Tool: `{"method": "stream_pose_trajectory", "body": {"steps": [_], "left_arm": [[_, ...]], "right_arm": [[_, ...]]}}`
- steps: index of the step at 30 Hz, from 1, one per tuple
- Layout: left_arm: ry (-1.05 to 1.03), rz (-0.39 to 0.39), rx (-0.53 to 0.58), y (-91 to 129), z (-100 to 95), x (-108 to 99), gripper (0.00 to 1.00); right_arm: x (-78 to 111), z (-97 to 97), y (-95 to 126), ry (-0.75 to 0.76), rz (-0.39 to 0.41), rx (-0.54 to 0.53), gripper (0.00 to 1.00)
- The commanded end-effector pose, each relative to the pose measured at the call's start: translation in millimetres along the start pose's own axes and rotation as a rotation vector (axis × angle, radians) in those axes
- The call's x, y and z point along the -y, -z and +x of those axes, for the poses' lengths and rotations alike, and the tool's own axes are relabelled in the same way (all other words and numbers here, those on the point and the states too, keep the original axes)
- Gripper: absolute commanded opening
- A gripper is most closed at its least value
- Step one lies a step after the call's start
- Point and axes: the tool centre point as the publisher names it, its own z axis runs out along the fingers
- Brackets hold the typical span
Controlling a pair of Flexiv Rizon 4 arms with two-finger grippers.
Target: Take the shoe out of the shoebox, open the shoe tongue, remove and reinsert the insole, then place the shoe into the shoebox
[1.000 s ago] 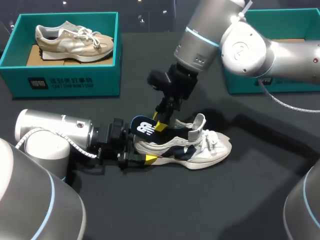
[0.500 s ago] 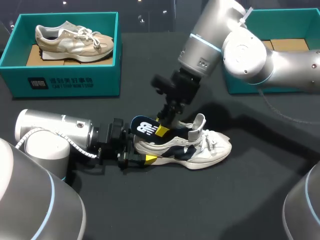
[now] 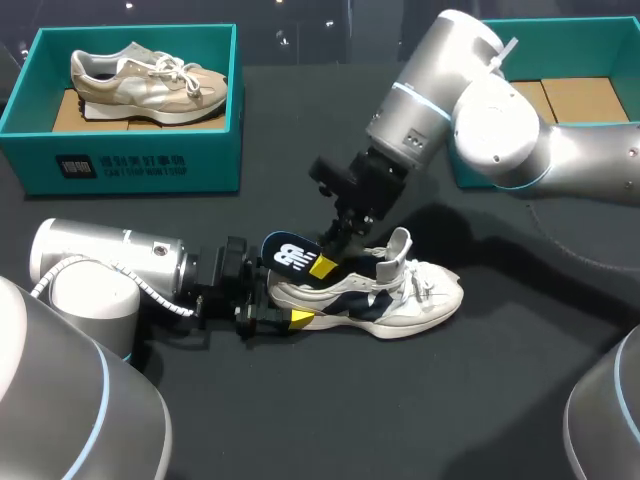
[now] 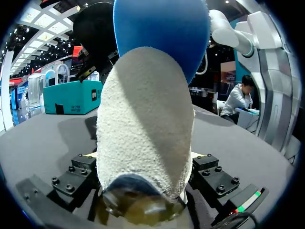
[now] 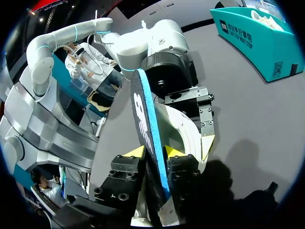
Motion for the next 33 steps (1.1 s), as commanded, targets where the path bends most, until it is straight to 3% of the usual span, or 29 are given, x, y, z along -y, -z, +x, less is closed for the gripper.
{"method": "stream_pose_trajectory", "body": {"steps": [1, 10, 12, 23, 25, 28, 29, 33], "left_arm": [[0.0, 0.0, 0.001, -0.6, 0.2, 0.0, 0.0], [0.0, 0.0, 0.001, -0.6, 0.2, 0.0, 0.0], [0.0, 0.0, 0.001, -0.6, 0.2, 0.0, 0.0], [0.0, 0.0, 0.001, -0.6, 0.2, 0.0, 0.0], [0.0, 0.0, 0.001, -0.6, 0.2, 0.0, 0.0], [0.0, 0.0, 0.001, -0.6, 0.2, 0.0, 0.0], [0.0, 0.0, 0.001, -0.6, 0.2, 0.0, 0.0], [0.0, 0.0, 0.001, -0.6, 0.2, 0.0, 0.0]], "right_arm": [[-2.6, 5.4, 0.7, 0.002, 0.004, 0.013, 0.0], [-20.3, 23.2, 7.5, 0.092, -0.039, 0.013, 0.0], [-31.3, 34.1, 9.6, 0.14, 0.0, 0.045, 0.0], [-31.3, 34.1, 9.6, 0.14, 0.0, 0.045, 0.0], [-38.4, 45.8, 9.7, 0.214, -0.107, 0.001, 0.0], [-57.7, 59.4, 17.1, 0.284, -0.196, -0.03, 0.0], [-63.5, 61.9, 20.8, 0.282, -0.209, -0.037, 0.0], [-81.3, 69.4, 42.7, 0.182, -0.397, -0.133, 0.0]]}}
